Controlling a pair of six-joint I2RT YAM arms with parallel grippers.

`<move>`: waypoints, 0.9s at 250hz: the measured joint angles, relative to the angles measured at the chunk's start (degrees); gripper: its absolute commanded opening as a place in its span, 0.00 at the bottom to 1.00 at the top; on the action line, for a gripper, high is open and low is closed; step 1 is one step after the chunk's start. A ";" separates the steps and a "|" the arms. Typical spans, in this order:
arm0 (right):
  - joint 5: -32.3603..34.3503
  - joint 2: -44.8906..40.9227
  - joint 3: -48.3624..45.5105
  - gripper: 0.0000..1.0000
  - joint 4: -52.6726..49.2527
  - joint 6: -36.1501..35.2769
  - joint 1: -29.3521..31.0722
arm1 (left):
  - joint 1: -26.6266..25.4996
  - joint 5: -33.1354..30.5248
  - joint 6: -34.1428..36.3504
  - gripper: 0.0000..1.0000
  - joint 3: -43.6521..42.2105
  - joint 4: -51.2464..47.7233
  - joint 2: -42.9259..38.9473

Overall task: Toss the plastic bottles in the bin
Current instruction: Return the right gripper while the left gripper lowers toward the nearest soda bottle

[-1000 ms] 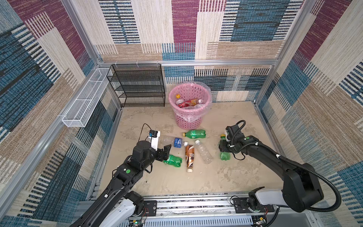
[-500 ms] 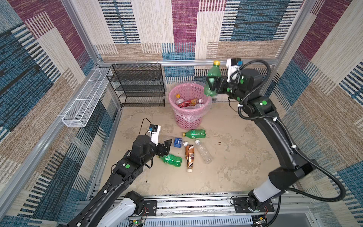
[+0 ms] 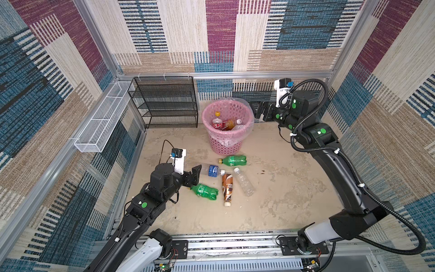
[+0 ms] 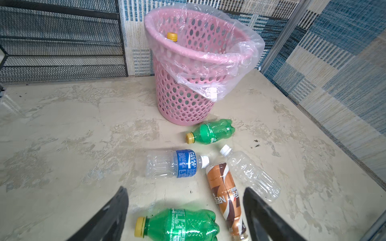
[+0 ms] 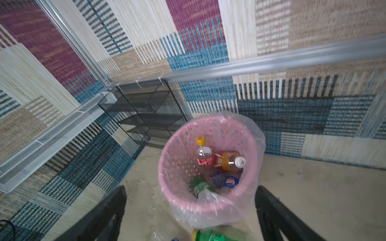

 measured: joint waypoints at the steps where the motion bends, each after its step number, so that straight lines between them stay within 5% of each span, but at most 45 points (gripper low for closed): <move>1: 0.00 -0.17 -0.48 0.93 0.04 0.07 0.00 | 0.00 0.00 0.00 0.87 -0.04 0.00 0.00; 79: -1.66 -15.72 -35.28 0.88 5.14 5.57 -0.11 | 0.00 -0.11 -6.29 0.85 -5.66 -2.49 1.20; 152: -5.22 -18.82 -47.71 0.88 7.80 10.14 0.02 | 0.00 0.68 -18.32 0.76 -5.81 -9.57 7.91; 225: -6.75 -18.80 -51.56 0.88 11.10 11.74 0.31 | 0.00 9.33 -31.30 0.76 -3.63 -15.21 16.85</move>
